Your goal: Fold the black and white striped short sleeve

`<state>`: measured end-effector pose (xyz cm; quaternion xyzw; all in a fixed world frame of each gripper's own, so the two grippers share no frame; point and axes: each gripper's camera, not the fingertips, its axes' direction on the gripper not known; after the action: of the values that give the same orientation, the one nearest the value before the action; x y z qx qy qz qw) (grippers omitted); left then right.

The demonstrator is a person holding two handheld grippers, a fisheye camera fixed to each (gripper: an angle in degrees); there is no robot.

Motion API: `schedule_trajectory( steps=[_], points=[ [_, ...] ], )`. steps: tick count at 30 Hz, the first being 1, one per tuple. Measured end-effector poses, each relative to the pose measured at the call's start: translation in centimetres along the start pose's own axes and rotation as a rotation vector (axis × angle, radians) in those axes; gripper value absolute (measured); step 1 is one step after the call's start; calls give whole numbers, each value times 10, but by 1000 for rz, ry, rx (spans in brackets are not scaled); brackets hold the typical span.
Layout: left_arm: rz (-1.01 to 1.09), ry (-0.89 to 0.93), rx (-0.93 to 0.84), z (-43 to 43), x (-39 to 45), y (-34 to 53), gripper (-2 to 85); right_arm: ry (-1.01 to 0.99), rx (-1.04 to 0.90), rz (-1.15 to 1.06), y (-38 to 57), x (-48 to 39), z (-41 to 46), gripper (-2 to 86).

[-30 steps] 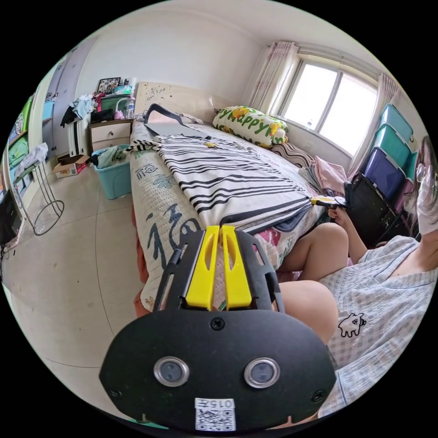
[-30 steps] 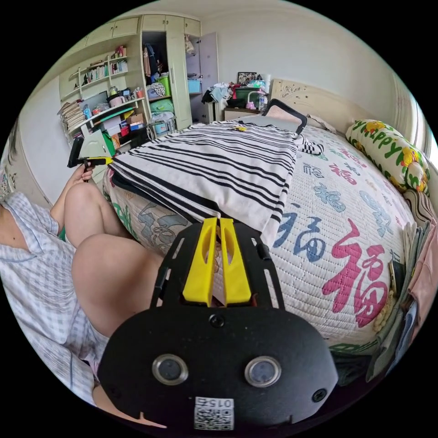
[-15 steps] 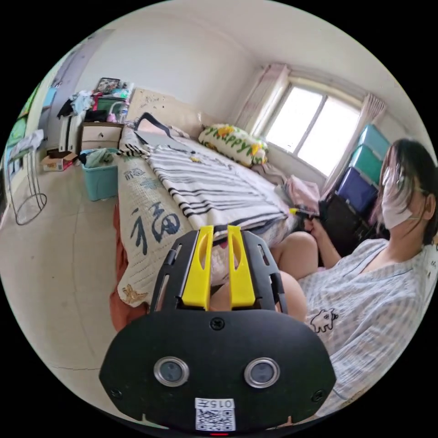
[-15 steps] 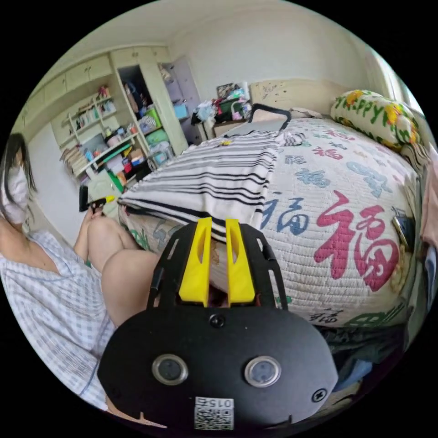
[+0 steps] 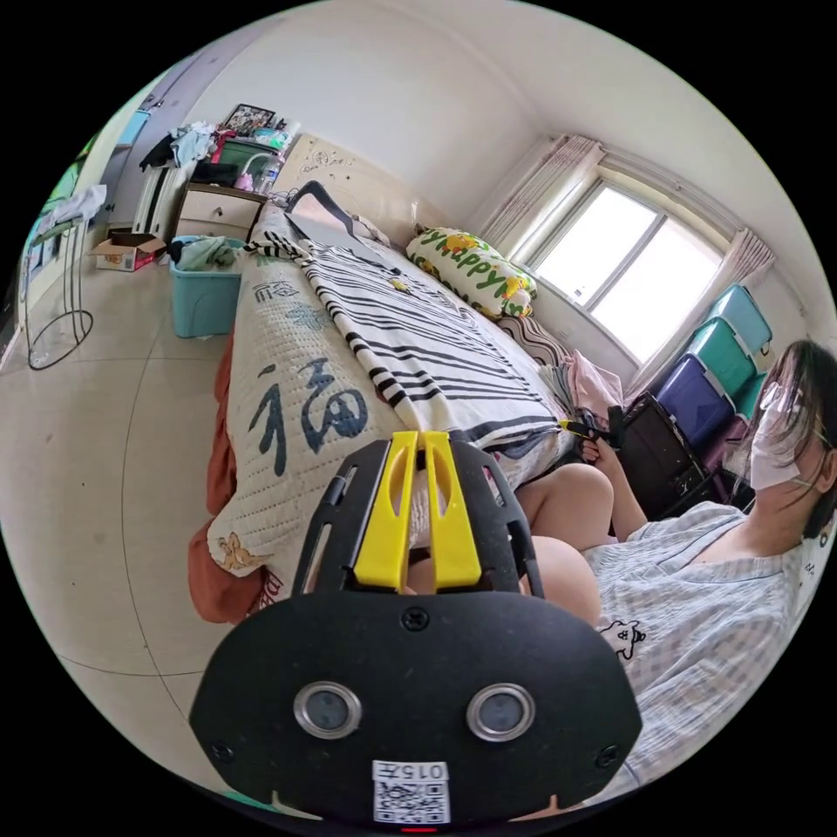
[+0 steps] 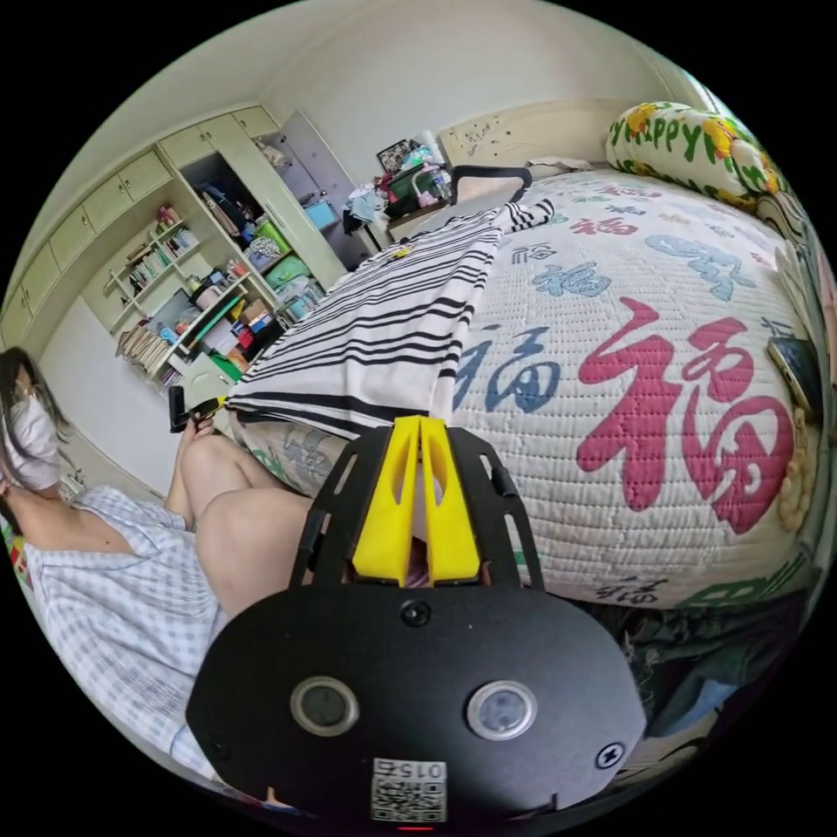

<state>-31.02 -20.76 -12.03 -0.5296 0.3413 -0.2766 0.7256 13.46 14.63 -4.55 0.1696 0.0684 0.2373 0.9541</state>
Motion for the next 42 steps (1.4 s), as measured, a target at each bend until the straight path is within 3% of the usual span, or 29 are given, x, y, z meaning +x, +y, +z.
schedule_trajectory(
  steps=[3, 6, 10, 13, 21, 26, 28, 33, 38, 42],
  points=[
    [4, -2, 21, -10, 5, 0, -3, 104, 52, 47, 6, 12, -23, -3],
    [0, -5, 20, -13, 6, -2, -3, 42, 111, 76, 13, 23, -39, 9],
    [-42, 23, 47, -16, -1, -5, 21, -58, -2, 54, 5, 23, -19, 76],
    [-79, 58, 72, -17, -8, -9, 61, -78, -7, 32, -3, 19, -5, 72],
    [-22, -14, 25, -25, 9, -26, -3, -147, 73, 81, -9, 40, -26, 8],
    [30, 6, -21, -30, 28, -33, -7, 46, 0, 34, -19, 30, -29, 6],
    [47, -59, -51, -29, 34, -36, -6, 52, -20, 34, -24, 32, -26, 8],
    [9, -27, -53, -61, 24, -47, 0, 11, -79, 44, -35, 48, -27, 32],
    [-129, -128, 102, -117, -24, -120, 28, 90, 50, 55, -99, 75, -63, 55],
    [-258, -35, 205, -105, -80, -204, 70, 65, 95, 21, -190, 92, -46, 68]
  ],
)
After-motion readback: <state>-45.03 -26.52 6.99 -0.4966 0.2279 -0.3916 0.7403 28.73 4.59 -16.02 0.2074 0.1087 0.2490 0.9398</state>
